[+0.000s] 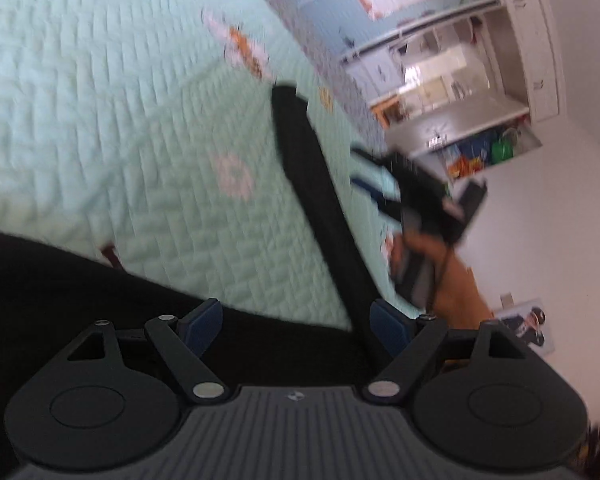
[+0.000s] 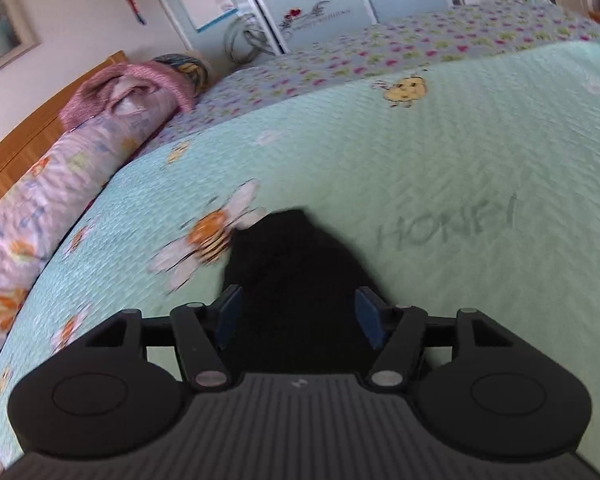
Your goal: Fold clothes
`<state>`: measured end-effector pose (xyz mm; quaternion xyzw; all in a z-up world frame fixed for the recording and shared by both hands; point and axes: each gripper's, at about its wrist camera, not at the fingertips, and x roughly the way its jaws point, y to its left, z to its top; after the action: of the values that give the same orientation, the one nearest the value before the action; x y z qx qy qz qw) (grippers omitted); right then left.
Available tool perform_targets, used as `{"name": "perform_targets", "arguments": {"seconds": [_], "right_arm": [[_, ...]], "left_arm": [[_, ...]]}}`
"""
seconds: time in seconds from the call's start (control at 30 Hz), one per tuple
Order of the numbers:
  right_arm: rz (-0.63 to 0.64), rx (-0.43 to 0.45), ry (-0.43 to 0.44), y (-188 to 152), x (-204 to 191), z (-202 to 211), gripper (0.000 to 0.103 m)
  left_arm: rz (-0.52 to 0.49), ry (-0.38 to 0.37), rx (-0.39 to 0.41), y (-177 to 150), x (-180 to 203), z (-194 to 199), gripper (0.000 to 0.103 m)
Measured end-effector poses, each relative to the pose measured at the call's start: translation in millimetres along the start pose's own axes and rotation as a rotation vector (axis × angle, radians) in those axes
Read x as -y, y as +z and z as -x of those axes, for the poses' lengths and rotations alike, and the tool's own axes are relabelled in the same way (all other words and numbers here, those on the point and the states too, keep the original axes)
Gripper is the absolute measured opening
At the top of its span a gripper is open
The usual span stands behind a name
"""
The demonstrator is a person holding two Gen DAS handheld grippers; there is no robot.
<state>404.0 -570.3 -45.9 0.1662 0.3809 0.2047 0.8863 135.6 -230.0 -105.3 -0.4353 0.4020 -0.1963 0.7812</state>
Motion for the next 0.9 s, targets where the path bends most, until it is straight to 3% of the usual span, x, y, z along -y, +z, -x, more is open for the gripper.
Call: {"name": "perform_targets", "arguments": {"seconds": [0.17,0.3,0.4,0.47,0.5,0.53,0.67,0.8,0.9], "right_arm": [[-0.077,-0.133,0.116,18.9,32.7,-55.8,0.073],[-0.017,-0.165,0.18,27.5,30.6,-83.6,0.082],[-0.039,-0.183,0.257,37.3,32.7,-98.9,0.08],[-0.058,-0.199,0.264,40.4,32.0,-106.5,0.053],[-0.051,-0.209,0.232,40.4,30.1,-110.2,0.025],[-0.045,-0.213,0.204,39.6,28.2,-112.8,0.019],[-0.051,-0.181,0.162,30.8,21.5,-104.4,0.014],[0.026,-0.13,0.088,17.6,-11.6,-82.2,0.009],[0.048,-0.075,0.102,4.6,-44.0,-50.1,0.008]], "left_arm": [[0.034,-0.05,-0.068,2.2,-11.1,-18.7,0.084],[0.017,-0.078,-0.095,2.9,-12.4,-25.4,0.084],[0.016,-0.091,-0.104,1.3,-13.2,-26.4,0.084],[0.024,-0.1,-0.106,0.8,-13.6,-25.5,0.084],[0.03,-0.105,-0.107,1.0,-14.5,-25.1,0.084],[0.035,-0.11,-0.108,1.0,-14.6,-24.2,0.084],[0.044,-0.114,-0.108,1.9,-14.5,-19.7,0.084],[0.041,-0.095,-0.09,2.4,-12.3,-12.7,0.084],[0.046,-0.085,-0.05,5.1,-10.8,-1.4,0.084]]}}
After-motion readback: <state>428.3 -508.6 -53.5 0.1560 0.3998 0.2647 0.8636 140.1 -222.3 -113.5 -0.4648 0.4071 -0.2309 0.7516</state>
